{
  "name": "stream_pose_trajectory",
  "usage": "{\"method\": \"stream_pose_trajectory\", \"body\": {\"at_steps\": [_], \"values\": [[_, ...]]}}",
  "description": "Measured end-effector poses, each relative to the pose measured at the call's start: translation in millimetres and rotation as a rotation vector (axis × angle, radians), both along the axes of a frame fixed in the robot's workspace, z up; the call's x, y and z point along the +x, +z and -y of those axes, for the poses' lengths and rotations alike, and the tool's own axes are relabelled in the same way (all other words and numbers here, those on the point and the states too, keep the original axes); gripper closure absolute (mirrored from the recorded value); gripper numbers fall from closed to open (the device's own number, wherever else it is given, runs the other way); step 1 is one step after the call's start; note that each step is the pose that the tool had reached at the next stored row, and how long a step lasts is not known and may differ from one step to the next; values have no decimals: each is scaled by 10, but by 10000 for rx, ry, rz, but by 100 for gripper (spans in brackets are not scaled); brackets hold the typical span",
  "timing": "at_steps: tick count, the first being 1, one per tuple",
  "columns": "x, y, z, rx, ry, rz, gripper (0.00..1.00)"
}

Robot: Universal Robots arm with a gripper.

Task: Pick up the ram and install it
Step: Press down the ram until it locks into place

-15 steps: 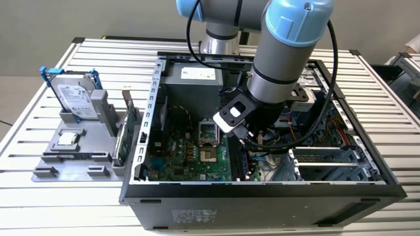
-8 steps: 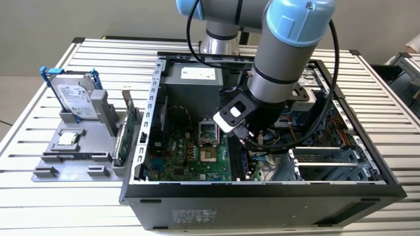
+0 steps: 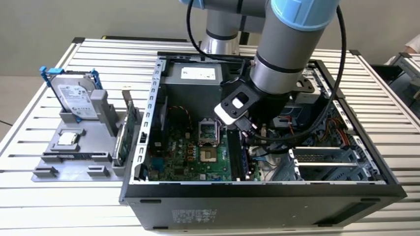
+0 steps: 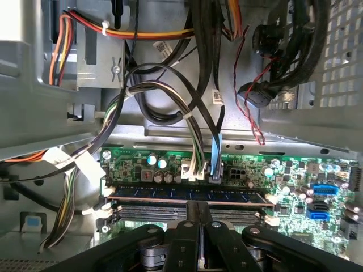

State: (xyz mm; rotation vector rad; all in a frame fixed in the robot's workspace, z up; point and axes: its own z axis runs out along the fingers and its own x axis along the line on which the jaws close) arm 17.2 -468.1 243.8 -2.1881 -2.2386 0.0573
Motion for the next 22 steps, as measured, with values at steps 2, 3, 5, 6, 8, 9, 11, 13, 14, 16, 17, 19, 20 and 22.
{"method": "stream_pose_trajectory", "body": {"at_steps": [2,3,5,6,8,9,11,13,14,16,17,19,20,22], "values": [[0,46,0,1,0,0,100],[0,74,0,-1,0,0,100],[0,125,0,0,0,0,100],[0,151,0,0,0,0,100],[0,201,0,0,0,0,100],[0,225,0,1,0,0,100],[0,269,0,1,0,0,100],[0,315,0,0,0,0,100],[0,341,0,0,0,0,100],[0,390,0,-2,0,0,100],[0,407,0,-1,0,0,100],[0,448,0,0,0,0,100],[0,472,0,1,0,1,100],[0,517,0,0,0,0,100]]}}
